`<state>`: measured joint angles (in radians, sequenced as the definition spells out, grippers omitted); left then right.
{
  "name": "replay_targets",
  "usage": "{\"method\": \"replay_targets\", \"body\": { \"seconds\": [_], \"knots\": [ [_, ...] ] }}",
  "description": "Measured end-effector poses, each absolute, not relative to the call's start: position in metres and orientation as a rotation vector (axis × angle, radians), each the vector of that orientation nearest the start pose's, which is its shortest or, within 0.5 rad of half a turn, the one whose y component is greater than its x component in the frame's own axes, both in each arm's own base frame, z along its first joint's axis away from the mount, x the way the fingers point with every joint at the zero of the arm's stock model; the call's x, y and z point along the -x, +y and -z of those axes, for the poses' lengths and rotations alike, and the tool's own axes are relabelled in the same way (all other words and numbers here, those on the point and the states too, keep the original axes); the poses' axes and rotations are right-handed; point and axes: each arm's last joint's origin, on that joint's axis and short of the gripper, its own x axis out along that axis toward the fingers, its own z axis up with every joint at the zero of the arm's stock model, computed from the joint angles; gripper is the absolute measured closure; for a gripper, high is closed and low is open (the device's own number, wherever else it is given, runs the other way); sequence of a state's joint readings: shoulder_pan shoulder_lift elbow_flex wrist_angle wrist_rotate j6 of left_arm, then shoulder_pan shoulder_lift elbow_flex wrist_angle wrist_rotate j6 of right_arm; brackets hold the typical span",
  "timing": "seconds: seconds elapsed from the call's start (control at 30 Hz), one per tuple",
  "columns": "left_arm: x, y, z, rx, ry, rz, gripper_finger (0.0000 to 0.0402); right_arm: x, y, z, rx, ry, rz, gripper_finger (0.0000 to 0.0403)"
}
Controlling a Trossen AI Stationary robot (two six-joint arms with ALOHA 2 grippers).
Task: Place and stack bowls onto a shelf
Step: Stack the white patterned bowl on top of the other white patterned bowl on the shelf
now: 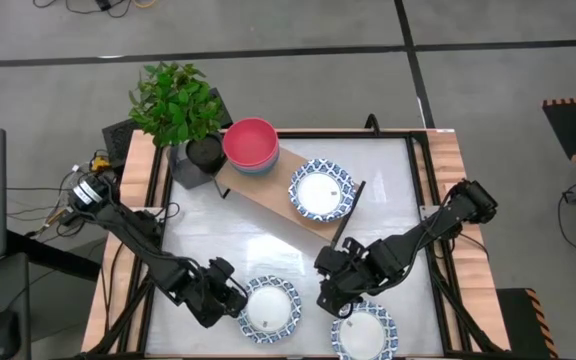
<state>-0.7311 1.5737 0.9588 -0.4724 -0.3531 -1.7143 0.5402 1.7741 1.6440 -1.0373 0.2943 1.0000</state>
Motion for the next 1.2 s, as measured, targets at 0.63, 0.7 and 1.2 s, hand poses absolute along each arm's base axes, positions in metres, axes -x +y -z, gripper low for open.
{"method": "replay_targets", "body": {
  "seconds": [0.63, 0.7, 1.2],
  "knots": [
    [-0.251, -0.198, -0.159, 0.960, 0.954, -0.468, 0.0218, -0.315, 0.177, -0.302, -0.454, 1.042, 0.344, 0.0192],
    [-0.252, -0.197, -0.159, 0.969, 0.957, -0.469, 0.0226, -0.314, 0.177, -0.302, -0.453, 1.046, 0.346, 0.0192],
    [-0.260, -0.187, -0.159, 1.027, 0.924, -0.520, 0.0396, -0.308, 0.176, -0.300, -0.425, 1.090, 0.377, 0.0192]
  ]
}}
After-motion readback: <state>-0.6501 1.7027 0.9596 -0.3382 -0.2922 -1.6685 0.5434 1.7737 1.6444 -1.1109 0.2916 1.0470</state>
